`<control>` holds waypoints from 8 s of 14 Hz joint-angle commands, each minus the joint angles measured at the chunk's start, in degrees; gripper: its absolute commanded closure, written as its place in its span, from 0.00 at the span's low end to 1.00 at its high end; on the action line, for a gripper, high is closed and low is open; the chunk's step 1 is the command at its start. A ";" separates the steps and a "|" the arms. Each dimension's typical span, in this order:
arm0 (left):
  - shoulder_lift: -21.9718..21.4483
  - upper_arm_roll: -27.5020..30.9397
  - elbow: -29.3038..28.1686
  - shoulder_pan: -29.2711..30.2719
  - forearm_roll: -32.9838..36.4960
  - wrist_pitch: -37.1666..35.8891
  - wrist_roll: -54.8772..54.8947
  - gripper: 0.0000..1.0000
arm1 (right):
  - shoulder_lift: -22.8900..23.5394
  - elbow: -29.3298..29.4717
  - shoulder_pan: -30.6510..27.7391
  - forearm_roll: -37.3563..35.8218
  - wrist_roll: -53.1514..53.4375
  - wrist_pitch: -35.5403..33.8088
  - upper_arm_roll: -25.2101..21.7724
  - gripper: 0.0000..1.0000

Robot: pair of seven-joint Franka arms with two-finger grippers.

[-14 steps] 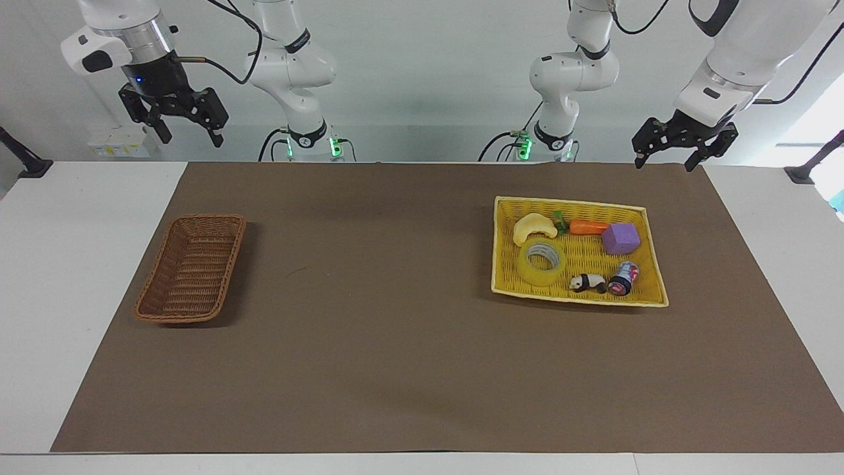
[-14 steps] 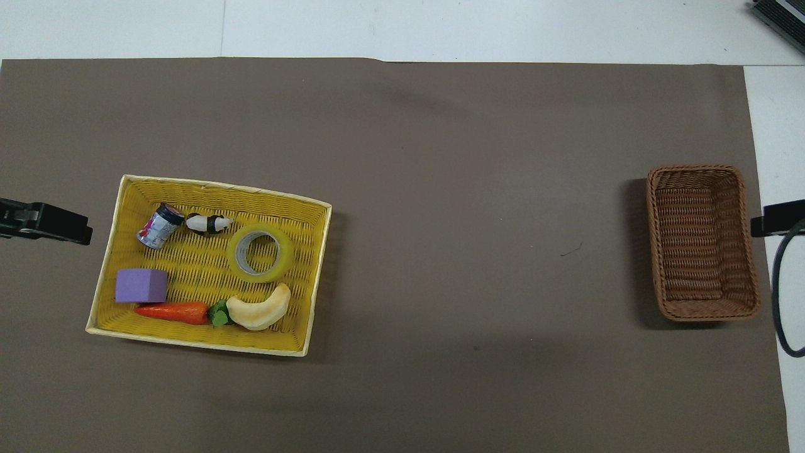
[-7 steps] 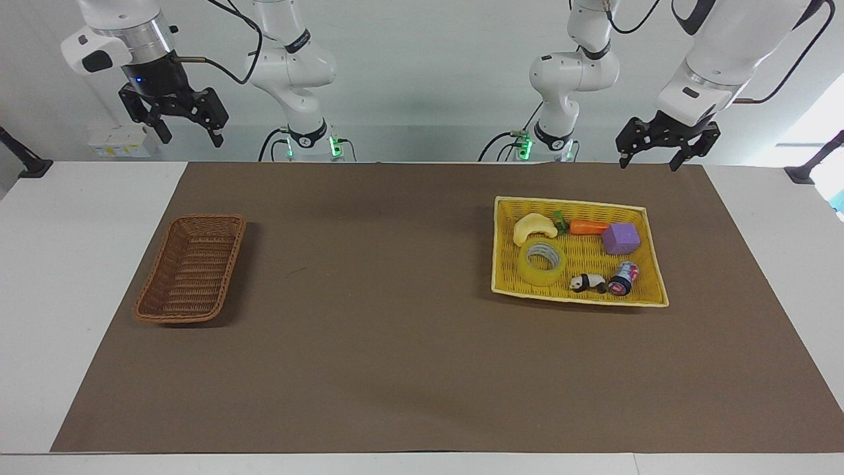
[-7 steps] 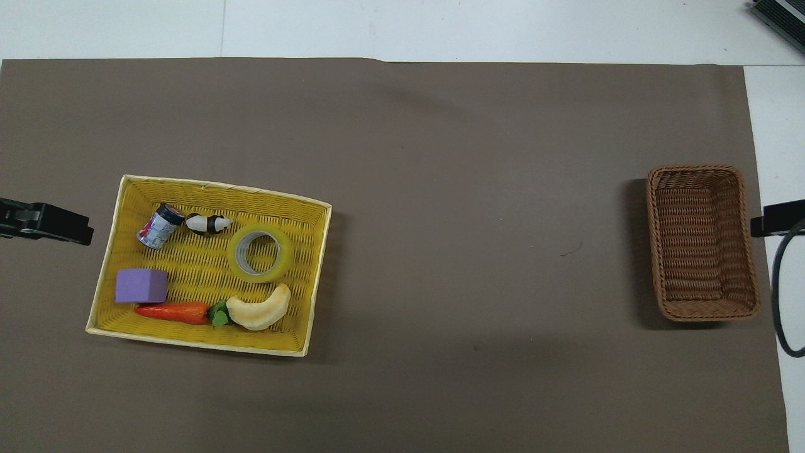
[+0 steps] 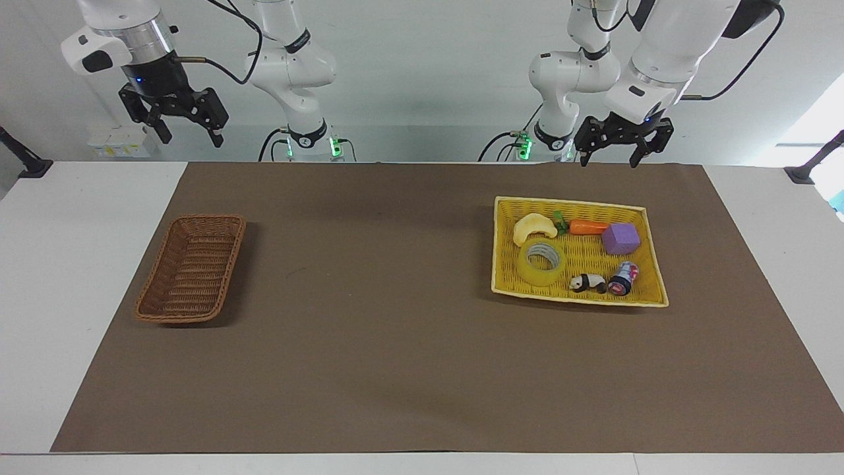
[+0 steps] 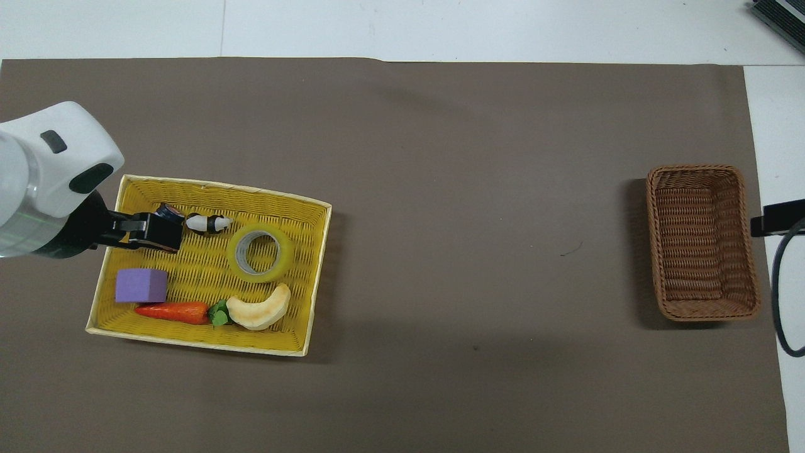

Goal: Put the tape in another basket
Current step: 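Reach the left gripper into the yellow tray toward the tape roll, then grasp the yellow tape roll with the left gripper and lift it, then carry the tape toward the center while the right gripper reaches toward it, then grasp the tape roll with the right gripper and open the left gripper, then carry the tape to the wicker basket while the left gripper withdraws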

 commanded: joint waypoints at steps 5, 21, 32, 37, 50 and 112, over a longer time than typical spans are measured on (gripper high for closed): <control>-1.79 0.59 -13.73 1.07 -0.26 14.46 -0.46 0.00 | -0.72 -0.51 -0.34 0.20 -1.26 0.36 0.30 0.00; 7.00 0.51 -36.77 1.86 -6.76 49.45 -0.55 0.10 | -0.72 -0.51 -0.34 0.20 -1.26 0.36 0.30 0.00; 5.95 0.59 -39.85 1.51 -8.17 50.70 -1.34 0.99 | -0.72 -0.51 -0.34 0.20 -1.26 0.36 0.30 0.00; 5.86 0.68 -37.13 0.98 -8.26 49.29 -2.56 1.00 | -0.90 -0.51 -0.25 0.37 -1.61 -1.40 0.39 0.00; 4.28 0.16 -20.61 -0.85 -13.69 32.60 -11.87 1.00 | -0.90 -3.41 0.54 2.39 -1.26 6.60 0.48 0.00; 1.20 0.15 -12.87 -13.45 -25.05 33.30 -32.48 0.00 | 10.16 -20.39 -12.36 34.93 -30.15 18.11 0.13 1.00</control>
